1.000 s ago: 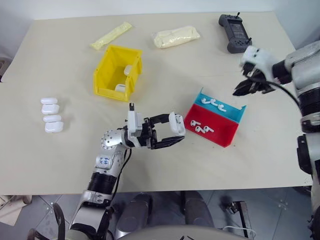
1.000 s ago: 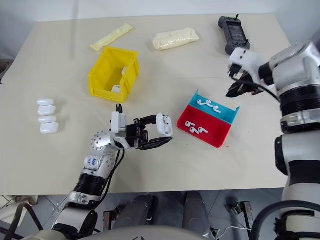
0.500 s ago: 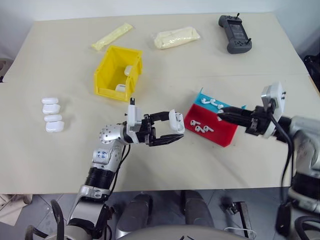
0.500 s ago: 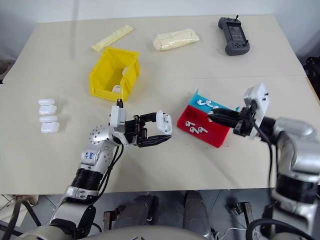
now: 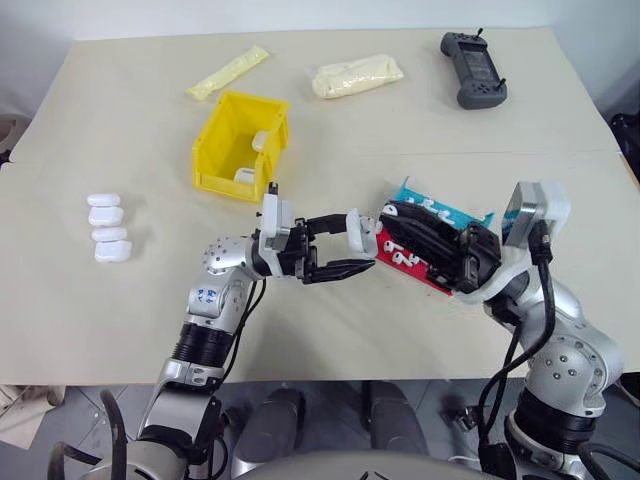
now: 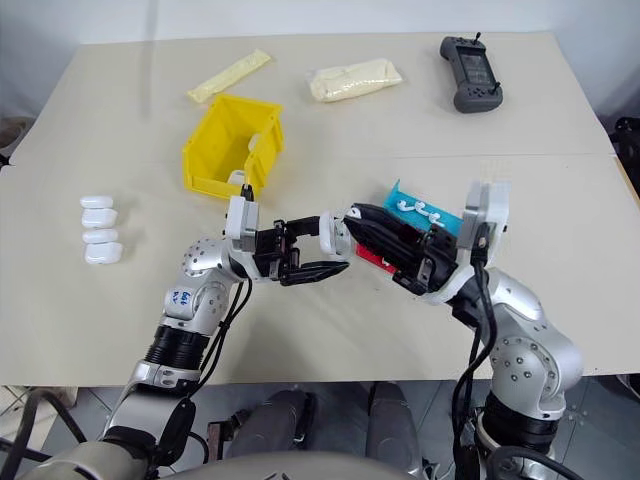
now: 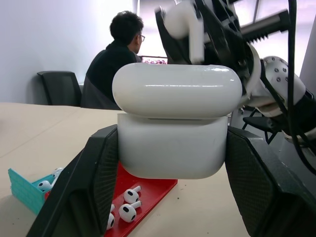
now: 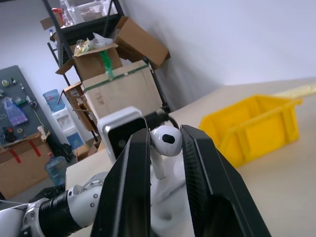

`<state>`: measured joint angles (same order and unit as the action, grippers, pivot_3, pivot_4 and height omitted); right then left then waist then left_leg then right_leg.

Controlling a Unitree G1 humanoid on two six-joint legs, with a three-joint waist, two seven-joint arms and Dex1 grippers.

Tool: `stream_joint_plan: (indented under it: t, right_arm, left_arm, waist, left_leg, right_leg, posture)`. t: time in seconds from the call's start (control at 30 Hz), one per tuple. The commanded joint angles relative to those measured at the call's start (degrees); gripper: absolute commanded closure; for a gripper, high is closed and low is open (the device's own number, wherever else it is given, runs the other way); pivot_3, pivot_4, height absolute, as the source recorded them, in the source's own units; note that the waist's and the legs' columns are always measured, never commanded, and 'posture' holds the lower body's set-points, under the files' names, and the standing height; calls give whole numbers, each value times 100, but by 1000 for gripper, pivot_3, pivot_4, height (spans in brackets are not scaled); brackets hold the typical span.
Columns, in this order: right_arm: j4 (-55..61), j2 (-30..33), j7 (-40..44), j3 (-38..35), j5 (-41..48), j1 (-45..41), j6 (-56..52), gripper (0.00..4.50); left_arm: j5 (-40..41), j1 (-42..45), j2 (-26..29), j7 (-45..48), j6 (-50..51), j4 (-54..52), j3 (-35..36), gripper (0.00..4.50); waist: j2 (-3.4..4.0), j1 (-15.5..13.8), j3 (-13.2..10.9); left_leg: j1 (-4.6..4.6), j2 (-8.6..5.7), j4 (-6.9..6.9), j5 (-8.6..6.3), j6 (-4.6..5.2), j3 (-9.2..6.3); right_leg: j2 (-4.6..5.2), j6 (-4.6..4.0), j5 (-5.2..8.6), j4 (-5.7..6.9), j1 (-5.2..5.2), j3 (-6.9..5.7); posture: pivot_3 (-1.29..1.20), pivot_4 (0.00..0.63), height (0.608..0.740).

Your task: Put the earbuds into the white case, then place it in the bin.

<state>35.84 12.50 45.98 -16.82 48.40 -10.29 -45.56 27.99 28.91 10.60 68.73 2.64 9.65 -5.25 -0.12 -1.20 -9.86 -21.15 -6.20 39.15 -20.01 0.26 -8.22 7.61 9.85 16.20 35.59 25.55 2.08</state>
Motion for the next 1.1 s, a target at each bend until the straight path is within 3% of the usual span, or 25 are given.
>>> stream_joint_plan:
  t: [0.03,0.83,0.93,1.1]
  right_arm:
    - [153,120,-111,140,234,47,291,3962]
    - [-385,659,-298,1061,288,555,907,3962]
    - [-328,860,-286,1052,688,541,663,3004]
    - [-297,1073,-351,990,607,500,870,1386]
  left_arm:
    - [179,32,1,-31,39,-261,100,1694]
    - [203,40,-30,-134,156,-408,132,1694]
    - [202,44,-44,-141,135,-401,137,1694]
    - [180,29,-55,-150,8,-429,154,1694]
  waist:
    - [0,0,0]
    - [0,-3,0]
    - [0,-6,0]
    - [0,-13,0]
  left_leg:
    - [0,0,0,0,0,0]
    - [0,0,-1,0,0,0]
    - [0,0,-1,0,0,0]
    - [0,1,-1,0,1,0]
  right_leg:
    - [0,0,0,0,0,0]
    - [-1,0,0,-4,-1,0]
    - [-1,0,0,-4,-1,0]
    - [-1,0,0,-6,-2,0]
  posture:
    - [0,150,740]
    - [0,150,740]
    - [0,150,740]
    - [0,150,740]
